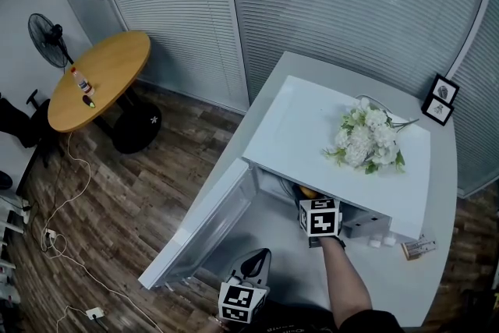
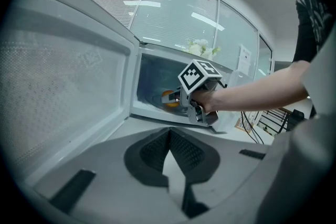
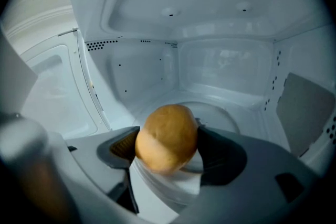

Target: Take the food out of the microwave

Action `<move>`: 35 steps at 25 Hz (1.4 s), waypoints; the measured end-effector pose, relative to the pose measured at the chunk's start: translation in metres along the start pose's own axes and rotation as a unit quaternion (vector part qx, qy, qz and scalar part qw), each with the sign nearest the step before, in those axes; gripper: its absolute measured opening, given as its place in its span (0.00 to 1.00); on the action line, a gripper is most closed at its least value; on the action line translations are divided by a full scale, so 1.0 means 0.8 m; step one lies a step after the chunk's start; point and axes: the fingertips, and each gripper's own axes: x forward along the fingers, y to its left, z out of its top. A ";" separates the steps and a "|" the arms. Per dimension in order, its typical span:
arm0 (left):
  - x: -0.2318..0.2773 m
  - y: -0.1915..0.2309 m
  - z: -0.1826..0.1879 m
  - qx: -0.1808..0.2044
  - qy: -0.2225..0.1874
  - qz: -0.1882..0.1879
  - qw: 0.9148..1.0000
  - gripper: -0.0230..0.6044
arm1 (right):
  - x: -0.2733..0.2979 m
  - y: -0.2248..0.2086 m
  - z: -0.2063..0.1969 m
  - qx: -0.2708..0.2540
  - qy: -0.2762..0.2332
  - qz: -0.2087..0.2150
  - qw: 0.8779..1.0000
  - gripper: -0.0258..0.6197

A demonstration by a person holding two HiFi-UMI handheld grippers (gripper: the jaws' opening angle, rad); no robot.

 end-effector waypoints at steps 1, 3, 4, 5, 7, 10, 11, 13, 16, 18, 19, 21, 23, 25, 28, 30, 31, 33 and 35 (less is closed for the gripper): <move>-0.001 0.001 0.000 -0.001 0.000 0.001 1.000 0.05 | -0.001 0.002 0.001 -0.002 -0.004 0.001 1.000 0.58; -0.002 0.002 -0.001 -0.002 -0.001 0.004 1.000 0.05 | -0.005 0.004 0.005 -0.005 -0.014 0.002 1.000 0.58; -0.003 0.003 -0.001 -0.002 -0.002 0.005 1.000 0.05 | -0.008 0.005 0.007 -0.006 -0.018 0.003 1.000 0.58; -0.004 0.003 -0.001 -0.002 -0.002 0.005 1.000 0.05 | -0.010 0.006 0.009 -0.007 -0.021 0.003 1.000 0.58; -0.006 0.002 0.000 -0.002 -0.005 0.004 1.000 0.05 | -0.016 0.006 0.011 -0.006 -0.026 0.003 1.000 0.58; -0.007 -0.003 0.003 0.001 -0.010 0.000 1.000 0.05 | -0.024 0.008 0.014 -0.007 -0.031 0.004 0.999 0.58; -0.008 -0.004 0.003 0.001 -0.011 0.000 1.000 0.05 | -0.028 0.008 0.015 -0.010 -0.033 0.004 0.999 0.58; -0.010 -0.007 0.000 0.002 -0.012 -0.001 1.000 0.05 | -0.034 0.010 0.015 -0.012 -0.036 0.004 0.999 0.58; -0.013 -0.012 0.001 0.003 -0.016 -0.003 1.000 0.05 | -0.045 0.011 0.013 -0.012 -0.040 0.002 0.999 0.58; -0.017 -0.013 0.000 0.003 -0.019 -0.001 1.000 0.05 | -0.052 0.011 0.010 -0.012 -0.043 -0.001 0.999 0.58; -0.019 -0.013 0.000 0.003 -0.020 -0.001 1.000 0.05 | -0.056 0.011 0.009 -0.011 -0.045 -0.003 0.999 0.58; -0.022 -0.013 0.000 0.003 -0.024 0.001 1.000 0.05 | -0.064 0.012 0.009 -0.010 -0.051 -0.003 0.999 0.58; -0.026 -0.012 -0.001 0.005 -0.027 0.005 1.000 0.05 | -0.072 0.012 0.012 -0.011 -0.058 -0.003 0.998 0.58; -0.029 -0.013 -0.001 0.004 -0.029 0.006 1.000 0.05 | -0.080 0.012 0.014 -0.013 -0.064 -0.004 0.998 0.58; -0.033 -0.016 -0.002 0.005 -0.033 0.007 0.999 0.05 | -0.091 0.011 0.015 -0.017 -0.068 -0.007 0.998 0.58; -0.037 -0.017 -0.002 0.005 -0.035 0.010 0.999 0.05 | -0.100 0.010 0.014 -0.018 -0.070 -0.010 0.997 0.58; -0.038 -0.018 -0.003 0.006 -0.036 0.011 0.999 0.05 | -0.105 0.010 0.013 -0.018 -0.071 -0.011 0.997 0.58; -0.041 -0.020 -0.002 0.008 -0.038 0.011 0.999 0.05 | -0.114 0.010 0.011 -0.018 -0.073 -0.013 0.997 0.58; -0.043 -0.023 -0.001 0.010 -0.043 0.010 0.999 0.05 | -0.121 0.009 0.006 -0.017 -0.075 -0.014 0.997 0.58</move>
